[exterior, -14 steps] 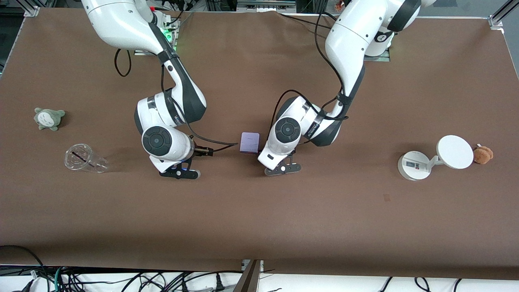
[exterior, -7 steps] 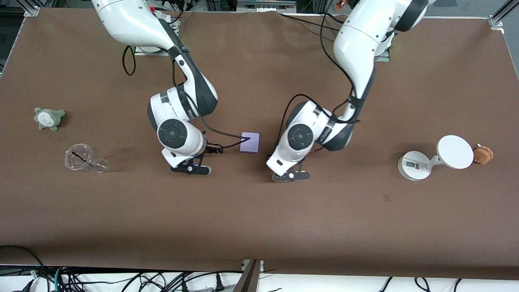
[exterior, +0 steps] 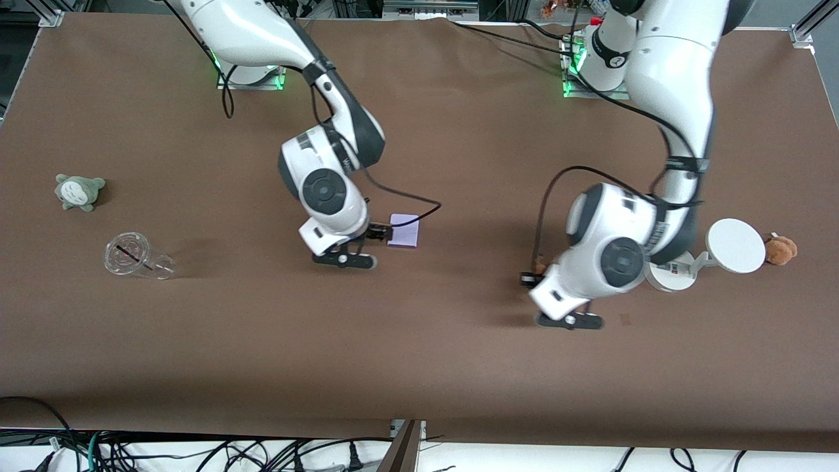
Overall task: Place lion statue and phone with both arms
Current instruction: 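Carry the phone toward the glass cup while the left gripper carries the lion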
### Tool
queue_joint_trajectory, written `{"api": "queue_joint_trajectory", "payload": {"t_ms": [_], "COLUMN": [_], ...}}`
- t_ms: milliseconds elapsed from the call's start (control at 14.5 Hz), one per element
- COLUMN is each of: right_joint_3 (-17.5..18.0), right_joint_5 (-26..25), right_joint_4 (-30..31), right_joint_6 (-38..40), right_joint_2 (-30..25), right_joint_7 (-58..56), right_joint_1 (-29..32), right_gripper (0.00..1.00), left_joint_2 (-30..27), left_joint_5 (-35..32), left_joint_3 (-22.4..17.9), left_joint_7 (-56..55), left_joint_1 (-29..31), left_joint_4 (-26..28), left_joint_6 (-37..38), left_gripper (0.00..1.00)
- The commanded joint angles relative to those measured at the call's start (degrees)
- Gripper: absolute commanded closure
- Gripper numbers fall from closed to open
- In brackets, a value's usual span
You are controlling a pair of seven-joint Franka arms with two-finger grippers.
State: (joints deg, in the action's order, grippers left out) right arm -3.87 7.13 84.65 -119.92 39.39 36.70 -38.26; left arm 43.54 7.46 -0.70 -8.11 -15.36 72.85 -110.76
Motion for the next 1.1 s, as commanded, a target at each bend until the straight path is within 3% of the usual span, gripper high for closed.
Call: {"api": "queue_joint_trajectory", "payload": {"t_ms": [0, 345, 690, 1034], "right_joint_3": [-0.35, -0.44, -0.44, -0.44], "right_joint_5": [0.51, 0.34, -0.19, -0.45], "right_joint_4": [0.43, 0.34, 0.25, 0.25], "right_joint_6": [-4.60, -6.90, -8.56, -9.63], "right_joint_2": [2.44, 4.56, 7.10, 8.07], "right_joint_7": [3.62, 6.09, 9.34, 9.61], "right_joint_1": [-2.78, -6.65, -8.58, -8.76], "right_gripper": [0.00, 0.00, 0.00, 0.00], "left_joint_2": [-1.62, -1.53, -0.91, -1.35], "left_joint_5": [0.71, 0.89, -2.09, -2.10], "left_joint_3": [1.22, 1.40, 1.05, 1.22], "left_joint_7": [8.62, 13.47, 12.60, 12.50], "left_joint_1": [7.42, 15.26, 14.57, 14.56], "left_joint_4": [1.85, 3.17, 9.39, 13.10], "left_joint_6": [2.11, 3.36, -4.80, -5.78], "left_gripper": [1.00, 1.00, 1.00, 1.00]}}
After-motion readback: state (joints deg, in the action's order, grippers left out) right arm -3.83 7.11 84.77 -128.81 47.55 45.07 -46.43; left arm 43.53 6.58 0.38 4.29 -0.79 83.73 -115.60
